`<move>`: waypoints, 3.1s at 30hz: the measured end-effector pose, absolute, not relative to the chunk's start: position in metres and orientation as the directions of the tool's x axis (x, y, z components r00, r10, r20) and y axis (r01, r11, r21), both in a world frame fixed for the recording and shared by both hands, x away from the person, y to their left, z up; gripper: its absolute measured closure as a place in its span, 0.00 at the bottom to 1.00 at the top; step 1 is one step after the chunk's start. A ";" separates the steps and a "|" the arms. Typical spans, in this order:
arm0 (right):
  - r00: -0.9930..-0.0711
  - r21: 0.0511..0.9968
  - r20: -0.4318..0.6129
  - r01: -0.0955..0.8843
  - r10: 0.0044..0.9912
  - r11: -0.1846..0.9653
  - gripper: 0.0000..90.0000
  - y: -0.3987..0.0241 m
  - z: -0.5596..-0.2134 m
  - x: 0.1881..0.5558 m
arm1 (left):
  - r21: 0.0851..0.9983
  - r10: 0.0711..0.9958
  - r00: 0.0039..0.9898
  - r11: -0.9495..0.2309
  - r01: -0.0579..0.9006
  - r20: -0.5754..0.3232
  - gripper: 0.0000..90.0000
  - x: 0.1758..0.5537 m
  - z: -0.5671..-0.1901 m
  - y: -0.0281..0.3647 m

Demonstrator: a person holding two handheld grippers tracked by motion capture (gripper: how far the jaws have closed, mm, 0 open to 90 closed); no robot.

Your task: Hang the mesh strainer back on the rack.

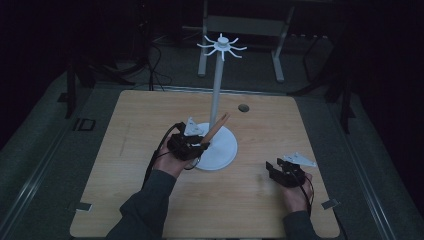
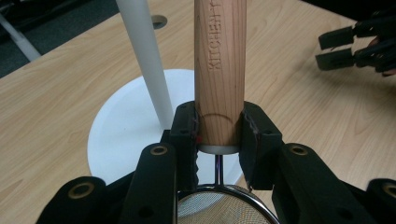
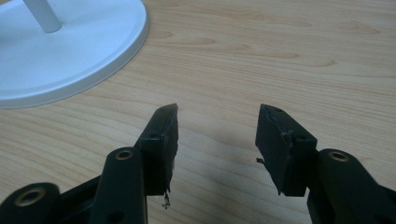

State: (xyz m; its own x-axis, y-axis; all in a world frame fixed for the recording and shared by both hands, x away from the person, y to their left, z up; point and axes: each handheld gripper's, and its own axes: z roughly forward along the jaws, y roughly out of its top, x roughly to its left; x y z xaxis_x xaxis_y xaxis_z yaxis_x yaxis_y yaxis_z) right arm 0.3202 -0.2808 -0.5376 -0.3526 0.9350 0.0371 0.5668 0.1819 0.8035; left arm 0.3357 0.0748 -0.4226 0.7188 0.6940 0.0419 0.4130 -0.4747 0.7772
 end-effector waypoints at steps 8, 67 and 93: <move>-0.352 0.803 0.035 0.567 0.935 0.183 0.54 -0.282 -0.538 0.320 | 0.805 0.713 0.701 -0.433 0.406 0.030 0.78 0.335 -0.418 0.078; -0.338 0.801 0.034 0.572 0.940 0.176 0.54 -0.284 -0.540 0.320 | 0.934 0.792 0.609 -0.192 0.301 -0.033 0.78 0.328 -0.384 0.089; -0.341 0.796 0.017 0.573 0.940 0.194 0.56 -0.282 -0.542 0.320 | 0.958 0.820 0.564 -0.074 0.278 -0.100 0.78 0.323 -0.374 0.096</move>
State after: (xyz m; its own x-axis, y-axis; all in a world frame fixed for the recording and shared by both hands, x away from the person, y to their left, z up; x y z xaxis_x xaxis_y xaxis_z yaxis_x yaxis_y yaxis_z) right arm 0.3204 -0.2822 -0.5415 -0.3413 0.9398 0.0169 0.5733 0.1939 0.7961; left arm 0.3226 0.0956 -0.3737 0.5636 0.8200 -0.0999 0.2779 -0.0743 0.9577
